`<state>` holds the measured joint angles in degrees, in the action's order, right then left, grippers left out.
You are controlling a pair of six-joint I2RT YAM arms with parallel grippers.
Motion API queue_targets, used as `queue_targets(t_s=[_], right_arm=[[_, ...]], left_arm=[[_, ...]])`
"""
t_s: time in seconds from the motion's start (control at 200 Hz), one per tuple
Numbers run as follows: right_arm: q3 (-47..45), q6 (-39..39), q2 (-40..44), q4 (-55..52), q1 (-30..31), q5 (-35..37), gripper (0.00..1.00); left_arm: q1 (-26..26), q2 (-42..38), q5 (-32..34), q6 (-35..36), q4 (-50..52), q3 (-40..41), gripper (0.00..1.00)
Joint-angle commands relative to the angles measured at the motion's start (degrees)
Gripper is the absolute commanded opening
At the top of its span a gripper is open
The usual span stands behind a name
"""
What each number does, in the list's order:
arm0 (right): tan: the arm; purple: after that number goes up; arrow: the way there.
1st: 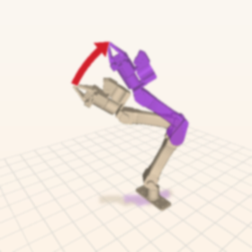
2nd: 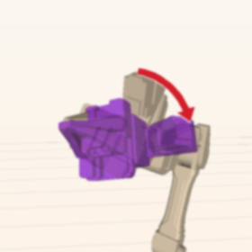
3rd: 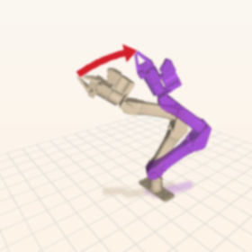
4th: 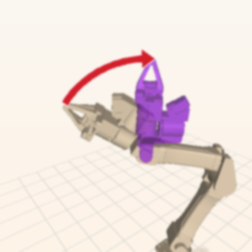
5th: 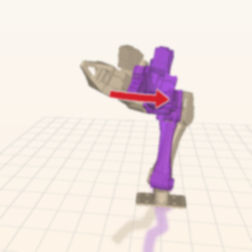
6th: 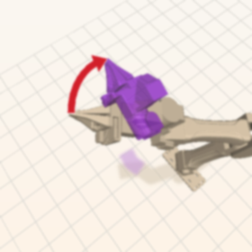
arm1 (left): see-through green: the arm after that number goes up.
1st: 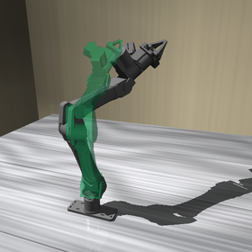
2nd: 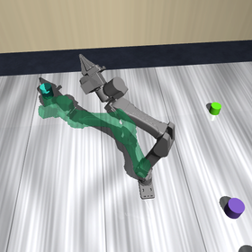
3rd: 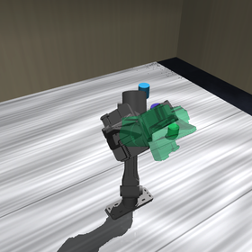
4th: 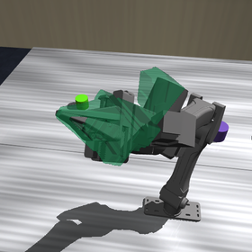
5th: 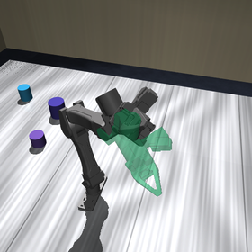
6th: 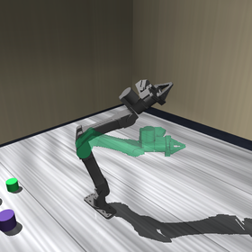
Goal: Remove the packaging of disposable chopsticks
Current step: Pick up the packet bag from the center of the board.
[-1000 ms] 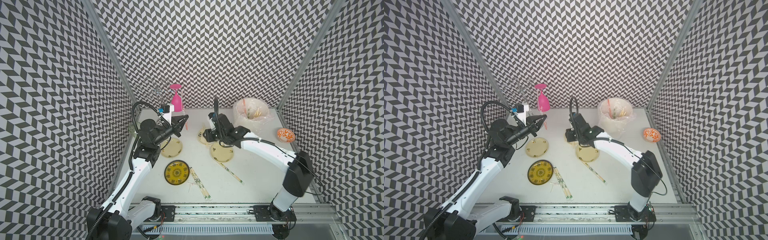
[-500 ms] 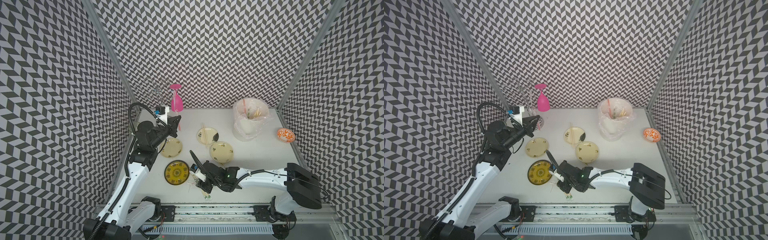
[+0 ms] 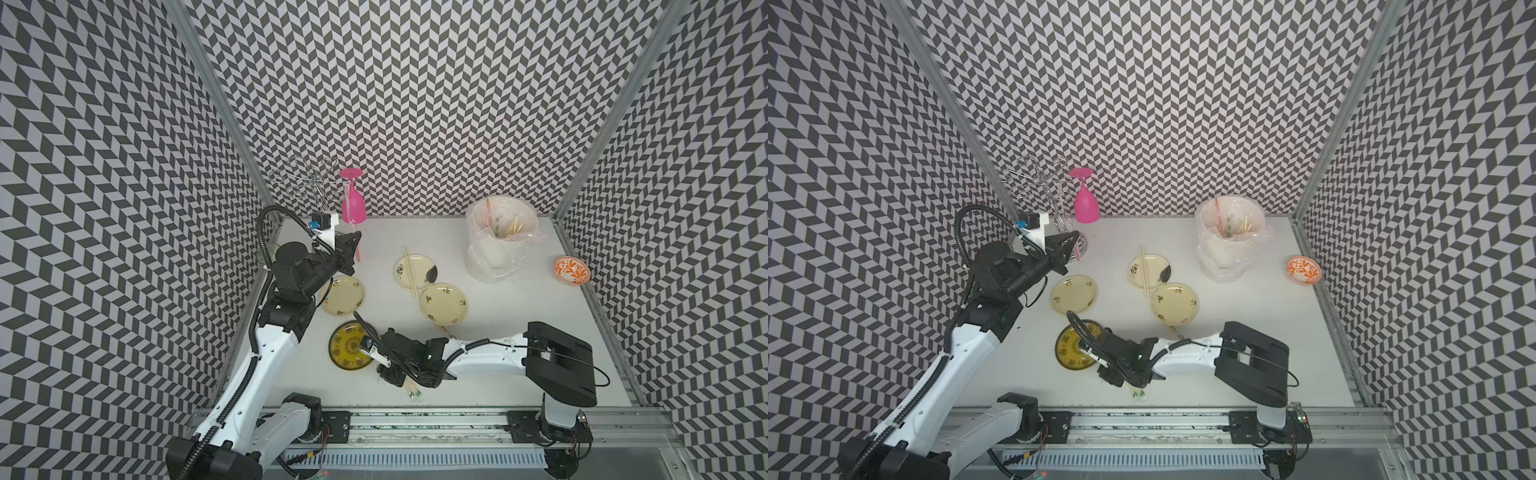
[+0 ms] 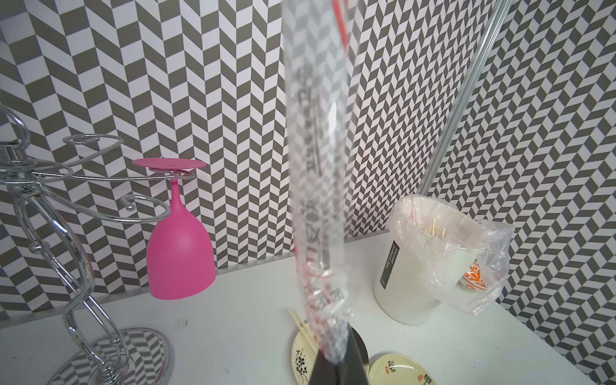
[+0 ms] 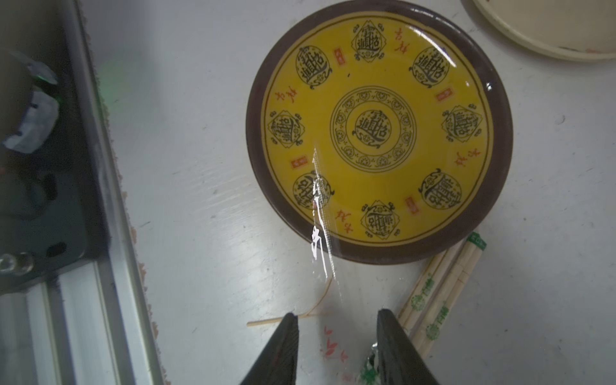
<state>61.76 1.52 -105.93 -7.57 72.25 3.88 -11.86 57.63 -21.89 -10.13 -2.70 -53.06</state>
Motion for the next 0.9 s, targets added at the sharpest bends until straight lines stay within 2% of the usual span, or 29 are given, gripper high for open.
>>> queue_targets(t_s=[0.0, 0.451, 0.531, 0.596, 0.731, 0.896], right_arm=[[1.0, 2.2, -1.3, 1.9, 0.5, 1.2, 0.39], [1.2, 4.0, -2.9, 1.0, 0.6, -0.6, 0.31], [1.6, 4.2, -3.0, 0.5, 0.6, -0.6, 0.1], [1.7, 4.1, -2.5, 0.2, 0.5, -0.5, 0.02], [0.4, 2.7, 3.3, 1.2, 0.4, 0.1, 0.0], [-4.2, -1.7, 17.1, 4.0, -0.3, 4.4, 0.0]], left_arm=[[0.3, -1.0, 0.6, 0.6, 0.4, -0.9, 0.0], [0.2, -0.6, 1.0, 0.9, 0.2, -0.5, 0.0], [0.1, -0.7, 1.0, 0.9, 0.3, -0.6, 0.0], [0.1, -0.7, 1.0, 1.1, 0.4, -0.7, 0.0], [0.2, -0.4, 1.5, 1.6, 0.9, -1.1, 0.0], [0.3, 0.1, 1.2, 1.9, 0.9, -1.6, 0.0]])
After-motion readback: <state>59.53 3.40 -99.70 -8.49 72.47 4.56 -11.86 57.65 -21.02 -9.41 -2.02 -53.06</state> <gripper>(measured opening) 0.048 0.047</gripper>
